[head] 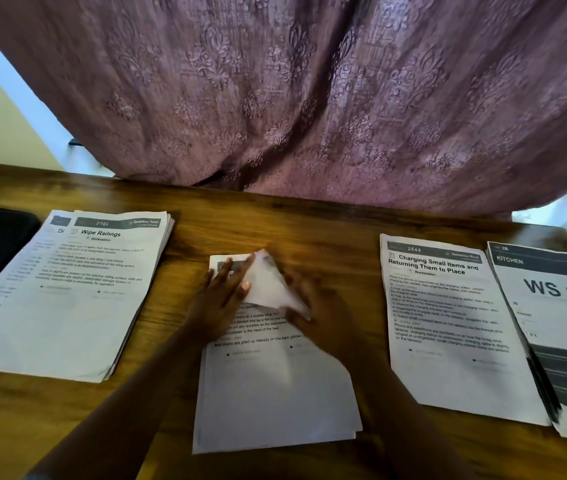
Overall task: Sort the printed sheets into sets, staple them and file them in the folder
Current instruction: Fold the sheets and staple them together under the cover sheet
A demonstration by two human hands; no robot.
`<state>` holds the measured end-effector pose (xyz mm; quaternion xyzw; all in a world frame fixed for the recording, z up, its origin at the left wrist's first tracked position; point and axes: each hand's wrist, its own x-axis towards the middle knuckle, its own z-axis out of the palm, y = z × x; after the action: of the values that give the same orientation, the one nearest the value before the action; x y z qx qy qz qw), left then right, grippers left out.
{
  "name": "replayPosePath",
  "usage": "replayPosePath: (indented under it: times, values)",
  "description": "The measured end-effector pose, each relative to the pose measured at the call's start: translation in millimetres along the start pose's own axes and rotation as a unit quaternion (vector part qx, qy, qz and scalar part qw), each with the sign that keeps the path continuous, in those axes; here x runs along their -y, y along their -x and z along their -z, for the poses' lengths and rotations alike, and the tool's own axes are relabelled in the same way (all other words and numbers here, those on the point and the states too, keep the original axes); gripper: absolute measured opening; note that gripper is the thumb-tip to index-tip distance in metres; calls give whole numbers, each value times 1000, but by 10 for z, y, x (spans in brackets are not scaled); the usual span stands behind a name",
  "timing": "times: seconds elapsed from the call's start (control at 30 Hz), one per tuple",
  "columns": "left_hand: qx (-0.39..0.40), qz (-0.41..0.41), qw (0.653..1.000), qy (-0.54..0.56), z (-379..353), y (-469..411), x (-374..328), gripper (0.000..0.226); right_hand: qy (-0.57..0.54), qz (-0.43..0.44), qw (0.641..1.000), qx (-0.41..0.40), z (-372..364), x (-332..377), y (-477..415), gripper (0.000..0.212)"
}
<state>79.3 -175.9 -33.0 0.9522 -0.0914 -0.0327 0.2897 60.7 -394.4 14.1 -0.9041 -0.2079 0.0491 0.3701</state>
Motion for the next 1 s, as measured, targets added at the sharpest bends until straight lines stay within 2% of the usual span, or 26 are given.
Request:
replayPosePath:
  times: [0.07, 0.13, 0.2, 0.27, 0.3, 0.37, 0.43, 0.5, 0.57, 0.6, 0.67, 0.7, 0.77, 0.9, 1.0]
  values:
    - [-19, -5, 997, 72, 1, 20, 17, 80, 179, 48, 979, 88, -41, 22, 64, 68]
    - [-27, -20, 995, 89, 8, 34, 26, 83, 198, 4, 976, 84, -111, 10, 93, 67]
    - [-26, -33, 994, 101, 32, 28, 13, 80, 68, -98, 993, -11, -147, -38, 88, 56]
    - [-30, -22, 991, 125, 66, 16, 11, 69, -65, -202, 974, -84, -116, -103, 48, 38]
    - [-38, -15, 990, 137, 83, 13, 9, 69, -101, -236, 962, -87, -84, -143, 18, 32]
    - [-51, 28, 976, 212, 136, 9, -36, 87, -185, -259, 944, -84, -32, -187, -4, 25]
    - [-64, 73, 925, 366, 210, 43, -110, 102, -292, -261, 914, -101, -5, -179, 26, 17]
    - [-86, 117, 865, 480, 300, 69, -149, 106, -364, -269, 882, -131, 27, -165, 61, 7]
    - [-100, 152, 819, 544, 391, 78, -164, 94, -376, -268, 874, -150, 36, -172, 67, 5]
    - [-96, 158, 805, 564, 438, 78, -192, 78, -362, -262, 881, -157, 47, -182, 56, 7]
    - [-68, 146, 796, 584, 542, 74, -291, 44, -342, -241, 895, -157, 91, -143, 1, 17]
    - [-59, 147, 792, 590, 570, 57, -320, 35, -338, -235, 899, -149, 120, -117, -33, 18]
    - [-62, 150, 781, 603, 623, 12, -317, 29, -339, -234, 902, -129, 188, -64, -102, 18]
    - [-131, 191, 750, 619, 714, -79, -228, 24, -353, -239, 901, -82, 350, -47, -134, 31]
    - [-183, 215, 706, 649, 746, -99, -177, 24, -322, -283, 901, -70, 370, -76, -68, 11]
